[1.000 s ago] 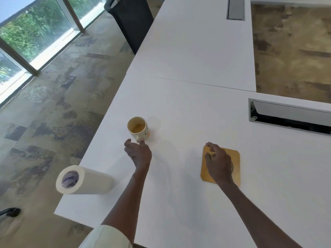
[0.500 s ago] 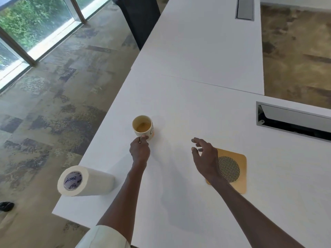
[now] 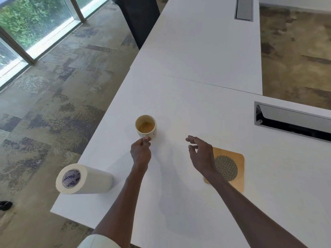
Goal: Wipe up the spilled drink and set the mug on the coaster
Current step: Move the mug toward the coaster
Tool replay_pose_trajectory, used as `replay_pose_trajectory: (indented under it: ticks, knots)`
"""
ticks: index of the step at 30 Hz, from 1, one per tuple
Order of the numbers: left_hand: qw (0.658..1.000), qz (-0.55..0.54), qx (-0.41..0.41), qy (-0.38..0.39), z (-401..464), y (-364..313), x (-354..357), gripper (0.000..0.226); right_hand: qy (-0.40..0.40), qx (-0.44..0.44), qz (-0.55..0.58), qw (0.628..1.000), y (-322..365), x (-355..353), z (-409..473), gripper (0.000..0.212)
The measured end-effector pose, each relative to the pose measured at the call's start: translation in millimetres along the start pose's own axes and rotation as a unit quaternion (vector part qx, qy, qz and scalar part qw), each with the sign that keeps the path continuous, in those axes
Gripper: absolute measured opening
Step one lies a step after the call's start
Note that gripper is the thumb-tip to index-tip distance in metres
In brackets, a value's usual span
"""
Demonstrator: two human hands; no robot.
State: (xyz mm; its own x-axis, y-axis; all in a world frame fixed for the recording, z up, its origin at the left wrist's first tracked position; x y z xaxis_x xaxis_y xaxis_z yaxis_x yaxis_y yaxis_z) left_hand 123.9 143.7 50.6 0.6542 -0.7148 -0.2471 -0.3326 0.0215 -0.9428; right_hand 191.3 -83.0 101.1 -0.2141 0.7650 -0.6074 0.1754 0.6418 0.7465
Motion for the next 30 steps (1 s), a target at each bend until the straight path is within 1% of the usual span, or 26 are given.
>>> replay_pose_trajectory:
  ticks: [4,8,15,22,25,30]
  knots:
    - [1.0,0.009,0.017,0.023,-22.0,-13.0,11.7,0.03,0.024,0.028,0.017,0.999,-4.6,-5.6,9.0,0.038]
    - [0.998,0.007,0.025,0.059,-50.9,-22.4,33.4,0.031,0.052,0.047,0.019,0.997,-16.5,-18.7,17.0,0.048]
    - [0.986,0.036,0.058,0.153,-102.9,-34.5,82.9,0.027,0.084,0.07,0.007,0.994,-53.0,-60.5,22.3,0.061]
    - [0.967,0.059,0.065,0.239,-148.8,-35.5,133.2,0.03,0.102,0.085,-0.006,0.991,-93.9,-103.3,12.3,0.067]
    - [0.959,0.074,0.075,0.262,-163.6,-34.1,149.2,0.032,0.105,0.095,0.018,0.99,-108.3,-117.1,5.3,0.071]
    - [0.95,0.09,0.076,0.29,-182.1,-27.0,168.1,0.04,0.107,0.117,0.041,0.987,-131.2,-133.4,-6.4,0.069]
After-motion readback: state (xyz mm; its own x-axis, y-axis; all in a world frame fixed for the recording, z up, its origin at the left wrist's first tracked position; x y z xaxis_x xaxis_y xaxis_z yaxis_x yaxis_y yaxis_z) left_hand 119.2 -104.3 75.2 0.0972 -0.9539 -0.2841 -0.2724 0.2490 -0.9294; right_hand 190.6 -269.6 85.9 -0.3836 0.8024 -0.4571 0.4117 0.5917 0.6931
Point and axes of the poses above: each hand's wrist, its own z-axis towards the middle knuckle, its own x-axis out of the palm, y = z × x, the point moved 6 cm from there along z, towards the middle knuckle, and after that the axes turned 15 degrees about x, right-handed, at the moved point
